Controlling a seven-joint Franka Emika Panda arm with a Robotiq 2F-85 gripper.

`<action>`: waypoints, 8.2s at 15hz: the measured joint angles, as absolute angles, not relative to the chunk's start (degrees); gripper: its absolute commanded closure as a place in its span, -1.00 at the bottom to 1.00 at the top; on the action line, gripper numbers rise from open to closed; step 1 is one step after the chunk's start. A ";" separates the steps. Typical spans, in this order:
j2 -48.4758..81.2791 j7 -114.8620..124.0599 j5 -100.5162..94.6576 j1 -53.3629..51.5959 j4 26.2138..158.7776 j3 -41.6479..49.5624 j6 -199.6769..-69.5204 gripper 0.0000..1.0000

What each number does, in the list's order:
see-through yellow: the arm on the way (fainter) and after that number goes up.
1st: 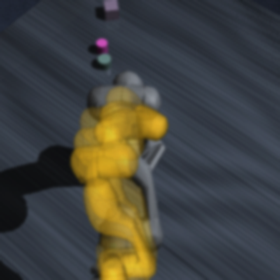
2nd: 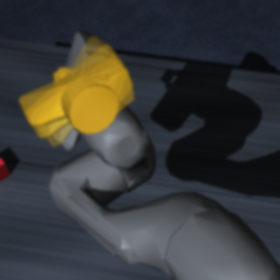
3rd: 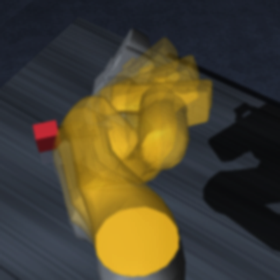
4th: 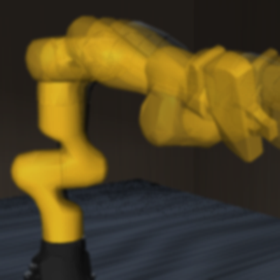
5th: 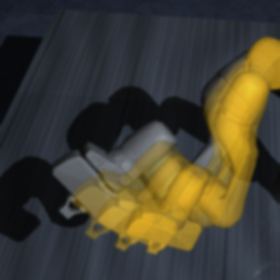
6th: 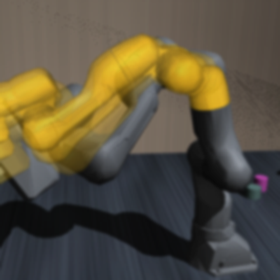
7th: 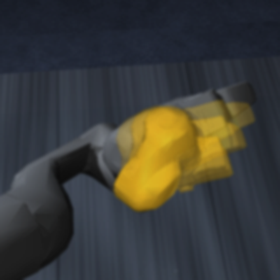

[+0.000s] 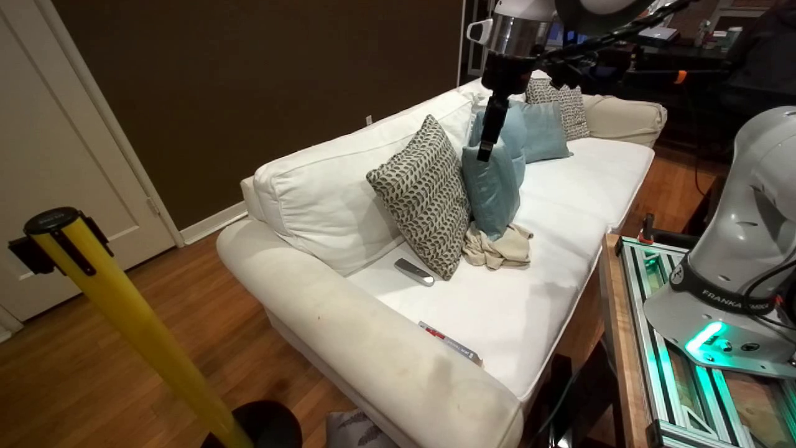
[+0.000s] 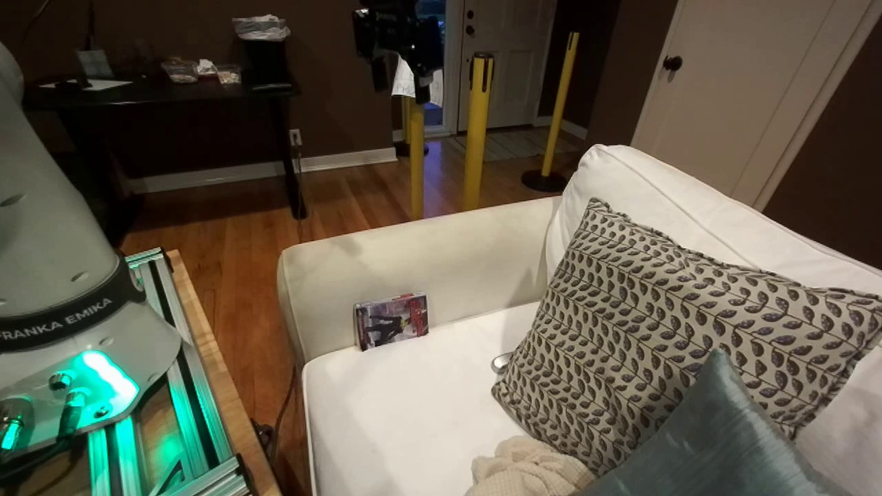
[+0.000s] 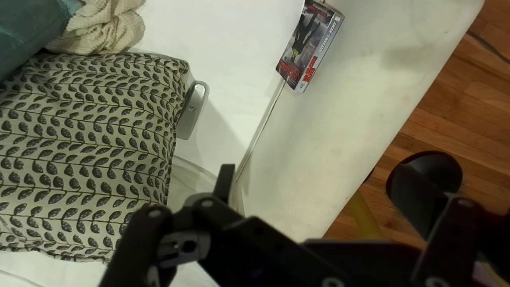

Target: Flip the remote

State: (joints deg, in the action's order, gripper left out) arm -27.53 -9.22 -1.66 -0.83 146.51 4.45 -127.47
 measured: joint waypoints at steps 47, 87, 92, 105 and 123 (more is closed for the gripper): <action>33.84 -1.29 1.85 7.63 131.97 4.62 -171.46 -1.00; 82.29 18.79 7.74 -0.90 78.79 14.72 -158.07 0.30; 82.29 18.79 7.51 -0.53 77.39 14.24 -156.52 0.57; 62.38 11.41 5.14 -3.50 97.35 12.96 -147.28 0.57; 55.40 -9.97 -0.82 10.11 91.07 5.49 -82.04 0.07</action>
